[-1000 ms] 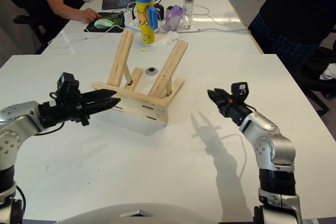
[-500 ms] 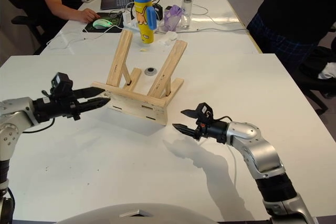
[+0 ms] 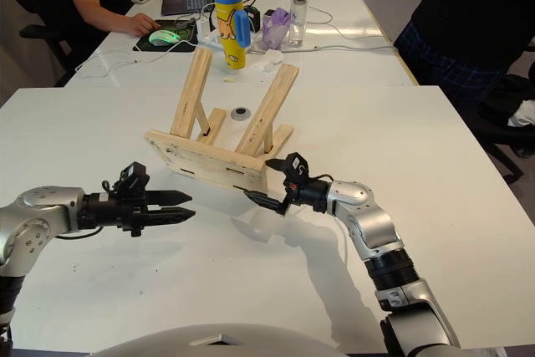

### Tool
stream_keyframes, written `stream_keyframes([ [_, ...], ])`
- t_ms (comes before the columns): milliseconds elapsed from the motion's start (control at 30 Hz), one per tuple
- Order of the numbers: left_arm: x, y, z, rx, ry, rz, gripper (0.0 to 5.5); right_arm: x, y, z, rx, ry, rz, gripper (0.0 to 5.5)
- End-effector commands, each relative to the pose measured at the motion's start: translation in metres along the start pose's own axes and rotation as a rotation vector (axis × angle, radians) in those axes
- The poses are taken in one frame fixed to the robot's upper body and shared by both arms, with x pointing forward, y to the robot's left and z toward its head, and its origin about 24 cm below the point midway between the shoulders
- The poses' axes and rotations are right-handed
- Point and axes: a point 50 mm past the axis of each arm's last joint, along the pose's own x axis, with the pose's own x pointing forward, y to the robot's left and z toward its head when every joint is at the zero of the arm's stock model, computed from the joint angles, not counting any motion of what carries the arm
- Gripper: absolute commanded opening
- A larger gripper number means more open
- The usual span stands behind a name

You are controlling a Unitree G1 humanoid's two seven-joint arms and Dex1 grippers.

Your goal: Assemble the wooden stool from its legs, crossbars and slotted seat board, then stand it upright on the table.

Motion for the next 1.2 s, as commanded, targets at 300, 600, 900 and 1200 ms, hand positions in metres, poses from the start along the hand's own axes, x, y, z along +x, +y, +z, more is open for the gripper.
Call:
stream_keyframes([
  [300, 0.010, -0.002, -0.010, -0.014, 0.027, -0.011, 2.33, 0.007, -0.006, 0.005, -0.023, -0.045, 0.034, 3.05],
  [600, 0.015, 0.001, -0.010, -0.004, 0.033, -0.013, 2.33, 0.015, -0.002, 0.008, 0.041, -0.080, 0.063, 1.59],
  [900, 0.028, 0.000, -0.015, -0.049, -0.016, -0.024, 2.33, -0.001, -0.039, 0.082, 0.590, -0.649, -0.193, 1.58],
  [1200, 0.047, -0.001, -0.023, -0.113, -0.081, -0.017, 2.33, -0.093, -0.134, 0.097, 1.054, -1.186, -0.761, 1.33],
])
